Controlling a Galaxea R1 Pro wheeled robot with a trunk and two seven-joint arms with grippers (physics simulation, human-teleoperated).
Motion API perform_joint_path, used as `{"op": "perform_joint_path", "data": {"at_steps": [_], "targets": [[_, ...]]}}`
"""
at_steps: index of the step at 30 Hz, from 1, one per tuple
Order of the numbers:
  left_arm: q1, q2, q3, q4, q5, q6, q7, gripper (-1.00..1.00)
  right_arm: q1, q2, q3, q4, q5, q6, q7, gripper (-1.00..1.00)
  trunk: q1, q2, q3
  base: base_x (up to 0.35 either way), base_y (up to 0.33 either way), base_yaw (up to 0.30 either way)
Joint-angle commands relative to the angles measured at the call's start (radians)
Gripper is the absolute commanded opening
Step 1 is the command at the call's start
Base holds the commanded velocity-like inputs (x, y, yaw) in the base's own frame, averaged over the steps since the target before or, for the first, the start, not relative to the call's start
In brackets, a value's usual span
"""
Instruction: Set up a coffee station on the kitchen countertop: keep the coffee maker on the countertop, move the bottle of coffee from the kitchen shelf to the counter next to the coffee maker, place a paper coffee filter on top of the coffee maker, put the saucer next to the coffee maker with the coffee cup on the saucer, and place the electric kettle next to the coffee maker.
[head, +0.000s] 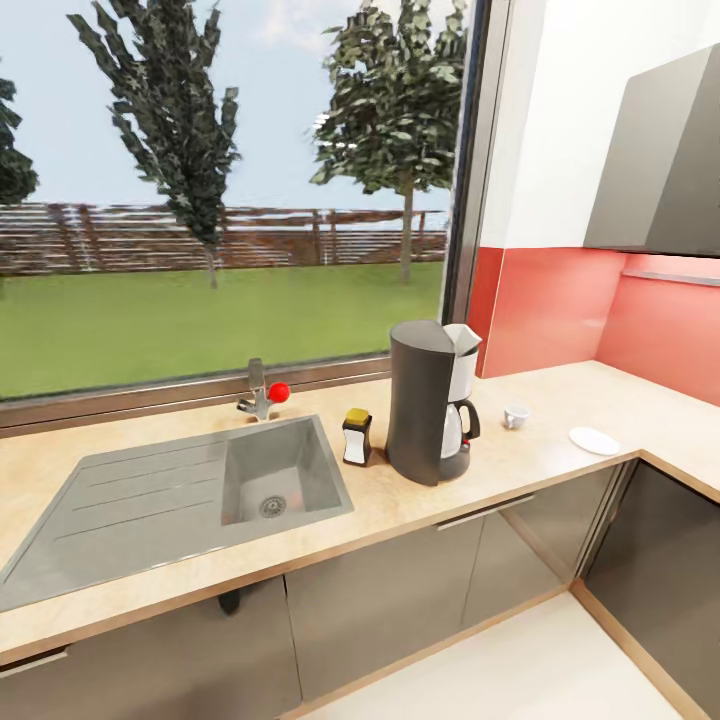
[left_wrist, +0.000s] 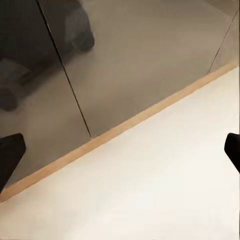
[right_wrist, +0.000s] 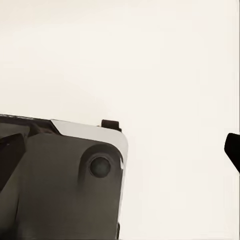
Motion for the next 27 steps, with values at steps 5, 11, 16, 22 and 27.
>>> {"op": "perform_joint_path", "data": {"at_steps": [5,11,16,22,27], "targets": [[-0.001,0.028,0.000,0.217,0.017,0.001,0.020,1.00,-0.001,-0.007,0.007,-0.018,-0.007,-0.002,0.000,1.00,0.001,-0.002,-0.002,0.000,0.000,0.000],[0.001,0.072,0.054,0.371,0.189,0.013,0.024,1.00,-0.001,-0.007,0.003,-0.082,-0.010,0.003,0.001,1.00,0.001,-0.002,-0.002,0.000,0.000,0.000],[0.001,0.077,0.078,0.407,0.353,0.159,0.023,1.00,-0.001,-0.008,0.007,-0.082,-0.010,0.003,0.003,1.00,0.001,-0.002,-0.002,0.000,0.000,0.000],[0.000,0.076,0.079,0.404,0.398,0.367,0.022,1.00,-0.001,-0.006,0.004,-0.087,-0.010,0.001,-0.003,1.00,0.001,-0.002,-0.002,0.000,0.000,0.000],[0.000,0.074,0.081,0.402,0.401,0.381,0.016,1.00,-0.001,-0.004,0.004,-0.089,-0.010,0.001,-0.005,1.00,0.001,-0.002,-0.002,0.000,0.000,0.000]]}}
